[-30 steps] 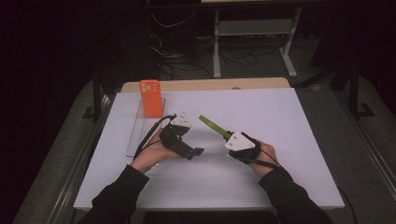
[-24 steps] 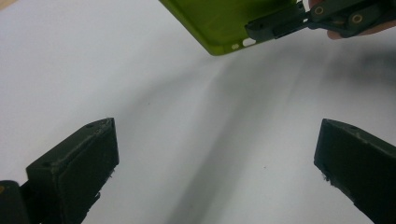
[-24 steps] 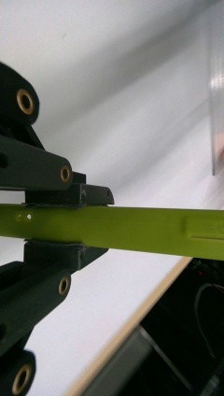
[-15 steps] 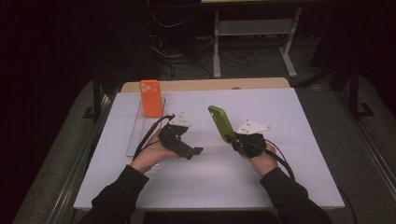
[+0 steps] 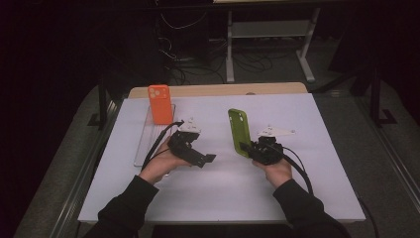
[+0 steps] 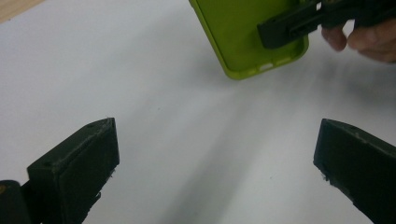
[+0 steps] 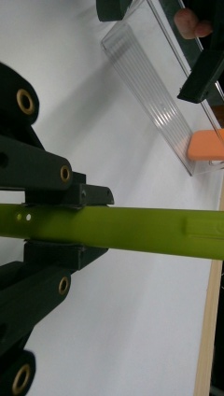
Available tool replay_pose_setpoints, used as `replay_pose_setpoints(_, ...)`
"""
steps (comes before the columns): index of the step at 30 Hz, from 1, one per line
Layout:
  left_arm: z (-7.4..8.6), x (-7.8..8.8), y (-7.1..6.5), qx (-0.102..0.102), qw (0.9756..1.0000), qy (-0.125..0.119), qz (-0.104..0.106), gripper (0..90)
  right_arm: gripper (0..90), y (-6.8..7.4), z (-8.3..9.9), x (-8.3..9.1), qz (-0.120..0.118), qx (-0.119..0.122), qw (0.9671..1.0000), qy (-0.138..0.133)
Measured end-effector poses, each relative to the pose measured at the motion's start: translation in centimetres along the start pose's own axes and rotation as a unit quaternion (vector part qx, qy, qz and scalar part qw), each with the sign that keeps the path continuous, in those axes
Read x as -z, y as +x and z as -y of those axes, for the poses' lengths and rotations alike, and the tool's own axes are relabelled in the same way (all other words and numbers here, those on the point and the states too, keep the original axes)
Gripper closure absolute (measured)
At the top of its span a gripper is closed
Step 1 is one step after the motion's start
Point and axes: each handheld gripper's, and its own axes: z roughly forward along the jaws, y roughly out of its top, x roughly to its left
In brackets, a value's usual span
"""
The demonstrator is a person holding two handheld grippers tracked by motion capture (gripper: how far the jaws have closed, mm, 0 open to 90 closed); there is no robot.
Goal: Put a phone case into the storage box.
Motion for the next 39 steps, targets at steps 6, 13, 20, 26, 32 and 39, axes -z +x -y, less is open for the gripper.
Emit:
replay_pose_setpoints(6, -0.7, -0.1, -0.2, 0.028, 0.9992, -0.026, -0.007, 0.0, 75.7, 0.4, -0.2, 0.0, 0.010, -0.005, 0.9999, -0.010)
replay_pose_setpoints(13, -1.9, -0.2, 0.3, 0.053, 0.9964, -0.063, -0.019, 0.0, 75.7, 1.1, -0.3, -0.4, 0.012, -0.006, 0.9998, -0.016)
replay_pose_setpoints(20, -3.4, -1.0, 0.2, 0.071, 0.9932, -0.089, -0.024, 0.0, 75.7, 1.6, -0.5, -1.0, 0.011, -0.007, 0.9998, -0.018)
replay_pose_setpoints(26, -4.3, -2.1, -0.1, 0.076, 0.9911, -0.106, -0.026, 0.0, 75.8, 2.2, -0.6, -1.2, 0.008, -0.004, 0.9997, -0.024)
replay_pose_setpoints(32, -4.7, -2.9, 0.0, 0.083, 0.9894, -0.116, -0.026, 0.0, 75.8, 2.6, -0.7, -1.3, 0.005, 0.004, 0.9996, -0.028)
replay_pose_setpoints(39, -4.9, -3.5, 0.1, 0.078, 0.9885, -0.129, -0.011, 0.0, 75.8, 2.6, -0.8, -1.2, -0.002, 0.003, 0.9995, -0.031)
